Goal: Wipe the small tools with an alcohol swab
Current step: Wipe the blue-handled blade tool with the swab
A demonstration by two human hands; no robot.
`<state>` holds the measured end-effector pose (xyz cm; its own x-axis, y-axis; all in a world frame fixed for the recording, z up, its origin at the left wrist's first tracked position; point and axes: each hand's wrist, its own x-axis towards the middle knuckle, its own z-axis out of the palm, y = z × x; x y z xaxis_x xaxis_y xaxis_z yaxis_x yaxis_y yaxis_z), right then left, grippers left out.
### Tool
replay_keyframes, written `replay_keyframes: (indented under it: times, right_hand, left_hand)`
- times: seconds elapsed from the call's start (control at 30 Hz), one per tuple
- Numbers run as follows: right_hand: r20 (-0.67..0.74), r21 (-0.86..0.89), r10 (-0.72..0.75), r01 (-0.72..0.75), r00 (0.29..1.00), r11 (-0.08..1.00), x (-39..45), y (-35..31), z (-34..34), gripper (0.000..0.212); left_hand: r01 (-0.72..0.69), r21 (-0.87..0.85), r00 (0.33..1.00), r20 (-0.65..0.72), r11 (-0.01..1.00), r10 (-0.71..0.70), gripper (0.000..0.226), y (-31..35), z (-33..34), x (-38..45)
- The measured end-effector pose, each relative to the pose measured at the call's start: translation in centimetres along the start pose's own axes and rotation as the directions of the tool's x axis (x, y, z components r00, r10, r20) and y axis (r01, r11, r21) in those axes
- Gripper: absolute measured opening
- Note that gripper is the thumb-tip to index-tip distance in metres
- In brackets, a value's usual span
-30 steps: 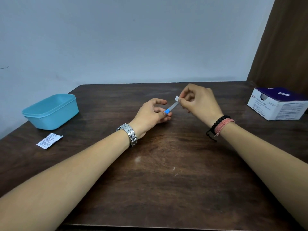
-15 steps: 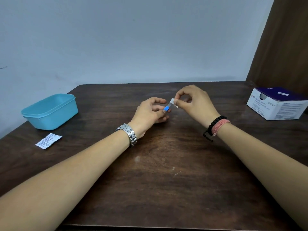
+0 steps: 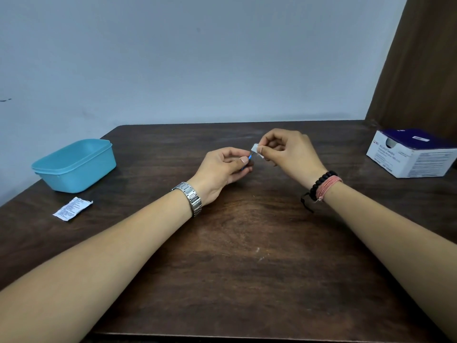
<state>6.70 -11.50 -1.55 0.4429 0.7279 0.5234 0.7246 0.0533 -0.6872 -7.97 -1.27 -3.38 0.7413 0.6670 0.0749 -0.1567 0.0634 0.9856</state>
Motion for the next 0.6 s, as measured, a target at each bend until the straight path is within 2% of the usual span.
replay_keyframes:
  times: [0.13,0.23,0.33,0.5,0.6]
  right_hand:
    - [-0.013,0.083,0.035,-0.034,0.999,0.996,-0.2,-0.5,-0.3,0.006]
    - [0.034,0.129,0.017,-0.022,0.999,0.991,-0.4,-0.7,0.1,0.003]
    - [0.068,0.077,-0.007,0.002,0.998,0.997,-0.5,-0.6,0.7,0.003]
    - [-0.043,-0.062,-0.013,0.011,0.999,0.998,-0.1,0.2,0.2,0.006]
    - [-0.052,-0.047,-0.058,0.055,0.997,0.997,-0.2,0.0,0.0,0.006]
  left_hand:
    - [-0.011,-0.005,0.997,-0.082,1.000,0.010,0.023,0.2,-0.2,0.1]
    - [-0.037,0.107,0.994,-0.096,0.994,0.048,0.022,0.1,-0.1,0.1]
    - [-0.069,0.187,0.993,-0.082,0.980,0.086,0.022,0.0,0.1,0.0]
    - [-0.071,0.212,0.993,-0.073,0.975,0.089,0.017,0.0,0.2,0.0]
    - [-0.067,0.208,0.993,-0.080,0.976,0.085,0.017,-0.1,0.1,0.1]
